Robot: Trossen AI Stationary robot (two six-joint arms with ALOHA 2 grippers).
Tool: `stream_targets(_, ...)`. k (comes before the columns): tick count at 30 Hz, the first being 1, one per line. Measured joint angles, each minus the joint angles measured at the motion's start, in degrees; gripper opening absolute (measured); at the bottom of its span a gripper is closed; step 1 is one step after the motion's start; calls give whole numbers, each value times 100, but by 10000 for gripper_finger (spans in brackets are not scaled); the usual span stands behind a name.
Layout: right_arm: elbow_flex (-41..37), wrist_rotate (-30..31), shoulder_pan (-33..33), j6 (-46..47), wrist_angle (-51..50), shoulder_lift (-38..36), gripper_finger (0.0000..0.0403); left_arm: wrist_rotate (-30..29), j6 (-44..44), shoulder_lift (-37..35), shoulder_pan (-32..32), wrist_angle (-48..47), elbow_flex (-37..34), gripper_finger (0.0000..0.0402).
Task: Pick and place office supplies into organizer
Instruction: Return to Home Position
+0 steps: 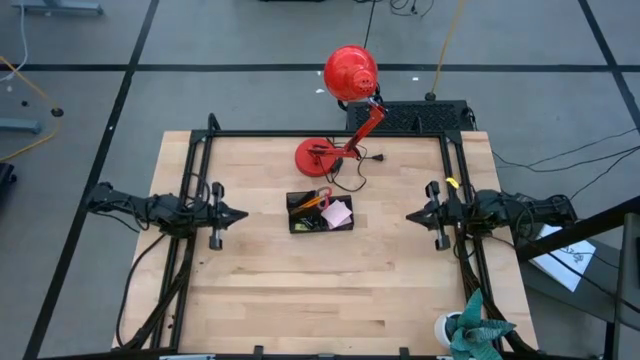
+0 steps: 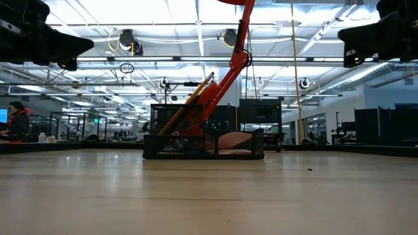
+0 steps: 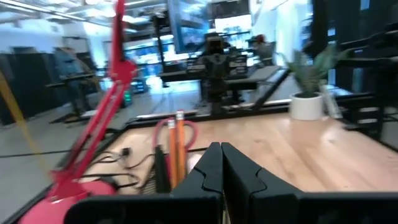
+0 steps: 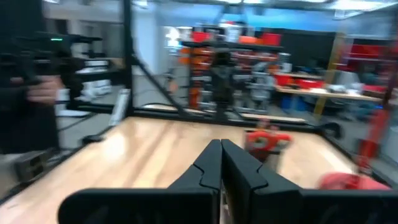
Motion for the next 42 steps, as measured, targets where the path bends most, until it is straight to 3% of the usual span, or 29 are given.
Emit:
stream_targets(3,0,-395,2,-11,-7,2,0,286,-86,0,0,-65,2,1)
stream_targets(8,-5,-387,2,178,-45,0,0,652,-186,47,-3,-168,15,1)
stream_targets(14,-383,-276,2,169,324,7,0,643,-143,72,0,-174,15,1)
stream_targets(19,-531,389,0,260,405,9,0,654,-269,126,0,-183,15,5)
stream_targets(31,-546,367,0,298,556,7,0,663,-412,703,0,-172,13,4)
stream_targets(42,-555,369,0,398,562,7,4,663,-396,813,0,-66,-2,40)
